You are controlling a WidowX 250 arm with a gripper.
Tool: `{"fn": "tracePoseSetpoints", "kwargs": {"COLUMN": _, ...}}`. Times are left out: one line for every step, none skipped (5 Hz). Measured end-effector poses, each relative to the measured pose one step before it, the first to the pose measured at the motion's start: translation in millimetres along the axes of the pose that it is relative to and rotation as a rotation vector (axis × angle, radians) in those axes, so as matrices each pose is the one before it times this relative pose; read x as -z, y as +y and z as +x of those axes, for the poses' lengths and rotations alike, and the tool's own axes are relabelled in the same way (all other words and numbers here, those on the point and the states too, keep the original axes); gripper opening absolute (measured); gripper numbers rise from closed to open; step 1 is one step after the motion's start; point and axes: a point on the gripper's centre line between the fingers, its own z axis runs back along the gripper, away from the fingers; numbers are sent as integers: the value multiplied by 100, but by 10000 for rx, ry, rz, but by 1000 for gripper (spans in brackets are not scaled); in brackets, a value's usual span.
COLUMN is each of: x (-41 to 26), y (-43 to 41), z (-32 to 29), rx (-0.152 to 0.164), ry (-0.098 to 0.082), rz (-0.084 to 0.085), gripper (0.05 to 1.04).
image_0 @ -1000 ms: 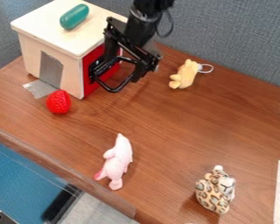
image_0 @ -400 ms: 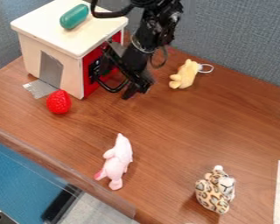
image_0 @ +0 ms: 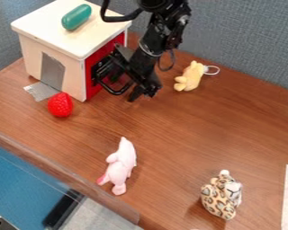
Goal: Pull drawer out
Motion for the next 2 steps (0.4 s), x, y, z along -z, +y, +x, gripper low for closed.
{"fn": "tracePoseSetpoints", "kwargs": {"x": 93, "y": -651, "z": -258, "rx": 189, "ry": 52, "rz": -155, "gripper": 361}}
{"fn": "tracePoseSetpoints", "kwargs": {"x": -255, "y": -939, "z": -48, "rx": 182, "ry": -137, "rz": -90, "gripper": 169}}
